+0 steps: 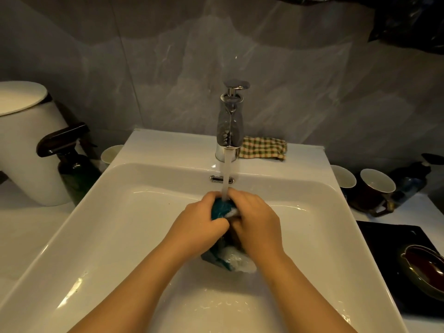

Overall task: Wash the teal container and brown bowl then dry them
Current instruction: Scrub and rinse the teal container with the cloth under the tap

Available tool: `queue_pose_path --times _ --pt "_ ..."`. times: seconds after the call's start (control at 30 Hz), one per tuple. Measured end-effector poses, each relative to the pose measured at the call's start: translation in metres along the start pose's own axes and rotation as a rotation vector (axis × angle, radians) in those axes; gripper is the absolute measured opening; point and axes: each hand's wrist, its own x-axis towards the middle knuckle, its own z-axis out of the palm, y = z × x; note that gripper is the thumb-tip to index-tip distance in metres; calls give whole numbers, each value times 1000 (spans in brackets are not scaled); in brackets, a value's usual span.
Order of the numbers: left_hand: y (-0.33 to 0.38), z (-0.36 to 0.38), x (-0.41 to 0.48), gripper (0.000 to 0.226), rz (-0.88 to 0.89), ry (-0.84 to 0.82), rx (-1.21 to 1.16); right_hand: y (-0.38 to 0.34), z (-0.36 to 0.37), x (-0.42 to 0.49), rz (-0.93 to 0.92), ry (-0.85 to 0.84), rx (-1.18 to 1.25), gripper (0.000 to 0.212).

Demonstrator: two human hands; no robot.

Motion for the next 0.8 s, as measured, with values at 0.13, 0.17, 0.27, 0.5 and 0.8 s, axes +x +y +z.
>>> queue_pose_path --times 0.13,0.17,0.27,0.5,0.8 --pt "2 2 -2 54 37 128 18 -3 -7 1 500 -149 366 40" --pt "2 4 -3 55 38 185 7 -5 -5 1 693 -149 515 37" --pt "1 11 -8 51 33 268 -25 -8 0 2 1145 -150 916 19" --pt "3 22 -1 40 -38 235 -124 -2 -12 -1 783 -175 418 46" --pt "-6 -1 4 32 -221 328 -278 14 -34 18 1141 -35 1011 18"
